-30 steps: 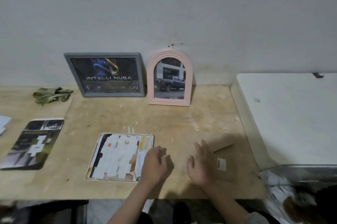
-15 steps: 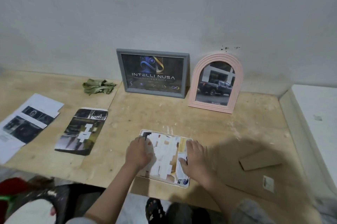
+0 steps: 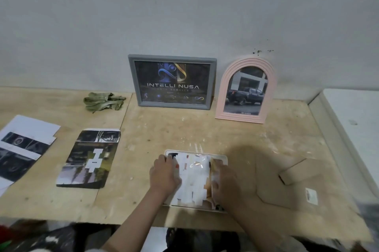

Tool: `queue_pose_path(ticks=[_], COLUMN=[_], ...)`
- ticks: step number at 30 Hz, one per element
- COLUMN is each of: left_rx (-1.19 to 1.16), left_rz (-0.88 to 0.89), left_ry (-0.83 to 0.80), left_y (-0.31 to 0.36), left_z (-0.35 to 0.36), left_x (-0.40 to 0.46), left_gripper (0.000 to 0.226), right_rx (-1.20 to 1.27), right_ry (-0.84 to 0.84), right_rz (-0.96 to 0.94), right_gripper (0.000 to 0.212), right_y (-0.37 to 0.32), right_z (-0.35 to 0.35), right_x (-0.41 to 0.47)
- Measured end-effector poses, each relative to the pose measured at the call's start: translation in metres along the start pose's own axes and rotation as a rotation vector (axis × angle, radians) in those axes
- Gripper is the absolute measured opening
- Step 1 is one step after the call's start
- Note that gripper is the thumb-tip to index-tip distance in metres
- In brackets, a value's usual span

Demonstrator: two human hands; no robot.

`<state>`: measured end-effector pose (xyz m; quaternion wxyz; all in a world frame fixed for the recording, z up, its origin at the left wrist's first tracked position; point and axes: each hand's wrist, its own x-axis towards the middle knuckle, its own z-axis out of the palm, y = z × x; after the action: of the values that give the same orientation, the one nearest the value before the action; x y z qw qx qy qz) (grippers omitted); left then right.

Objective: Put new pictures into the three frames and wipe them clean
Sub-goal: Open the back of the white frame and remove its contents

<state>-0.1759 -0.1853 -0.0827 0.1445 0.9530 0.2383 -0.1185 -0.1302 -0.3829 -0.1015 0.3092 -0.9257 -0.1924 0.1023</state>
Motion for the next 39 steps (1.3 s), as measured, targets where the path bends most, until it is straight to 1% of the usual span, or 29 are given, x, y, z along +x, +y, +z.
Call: queue_pose_path(ticks=[2,5,8,10,11,13,14,16,18,20,21,23,24,26,29,32,37,38,39], left_rx=[-0.018,-0.051,-0.177,-0.313,-0.385,-0.57,-0.668,-0.806,-0.874,-0.962,-0.994,-1.037,-1.061,-1.131,-1.169,-1.233,-1.292,-1.292,-1.283], left_rz=[-0.02,-0.034,-0.076,-0.094,-0.093,-0.122,-0.167,-0.284,-0.366,-0.432,-0.469,-0.562,-0.613,-0.697,-0.794,-0.86,-0.951,-0.976,-0.988], left_ry=[-0.012,-0.029,-0.024,0.021,0.046,0.115,0.135,0.126,0.131,0.159,0.172,0.207,0.222,0.249,0.313,0.359,0.424,0.461,0.489], left_y=[0.0,-0.001,-0.005,-0.007,-0.008,-0.007,-0.006,-0.003,-0.006,-0.013,-0.018,-0.03,-0.038,-0.056,-0.089,-0.133,-0.218,-0.24,-0.257], left_z=[0.001,0.001,0.003,0.006,0.007,0.004,-0.001,-0.012,-0.015,-0.017,-0.017,-0.016,-0.016,-0.017,-0.026,-0.041,-0.068,-0.075,-0.081], left_x=[0.0,-0.002,-0.004,-0.005,-0.005,-0.008,-0.009,-0.013,-0.014,-0.017,-0.019,-0.028,-0.031,-0.037,-0.047,-0.052,-0.051,-0.051,-0.05], left_gripper=[0.059,0.064,0.065,0.055,0.046,0.026,0.019,0.009,0.018,0.029,0.031,0.035,0.035,0.034,0.032,0.025,0.012,0.011,0.016], right_rx=[0.185,0.368,0.496,0.537,0.557,0.592,0.598,0.609,0.622,0.602,0.578,0.505,0.492,0.55,0.61,0.59,0.541,0.533,0.52], right_ry=[0.032,0.156,0.143,0.119,0.113,0.103,0.097,0.086,0.051,-0.022,-0.068,-0.127,-0.123,-0.102,-0.157,-0.271,-0.384,-0.415,-0.435], right_rz=[0.133,0.327,0.444,0.483,0.505,0.539,0.548,0.536,0.497,0.44,0.401,0.336,0.336,0.34,0.318,0.277,0.17,0.141,0.117], right_gripper=[0.052,0.048,0.031,0.015,0.011,0.012,0.015,0.02,0.022,0.015,0.012,0.013,0.015,0.021,0.023,0.02,0.018,0.018,0.018], right_y=[-0.007,-0.007,-0.002,0.0,0.001,0.005,0.008,0.011,0.009,0.004,0.0,-0.011,-0.018,-0.037,-0.075,-0.129,-0.223,-0.248,-0.269], right_z=[-0.002,0.0,-0.003,-0.011,-0.015,-0.022,-0.025,-0.03,-0.033,-0.035,-0.034,-0.026,-0.02,-0.006,0.021,0.053,0.118,0.136,0.151], right_x=[-0.005,-0.011,-0.01,-0.004,-0.001,0.006,0.01,0.016,0.022,0.03,0.036,0.045,0.051,0.059,0.071,0.09,0.118,0.124,0.129])
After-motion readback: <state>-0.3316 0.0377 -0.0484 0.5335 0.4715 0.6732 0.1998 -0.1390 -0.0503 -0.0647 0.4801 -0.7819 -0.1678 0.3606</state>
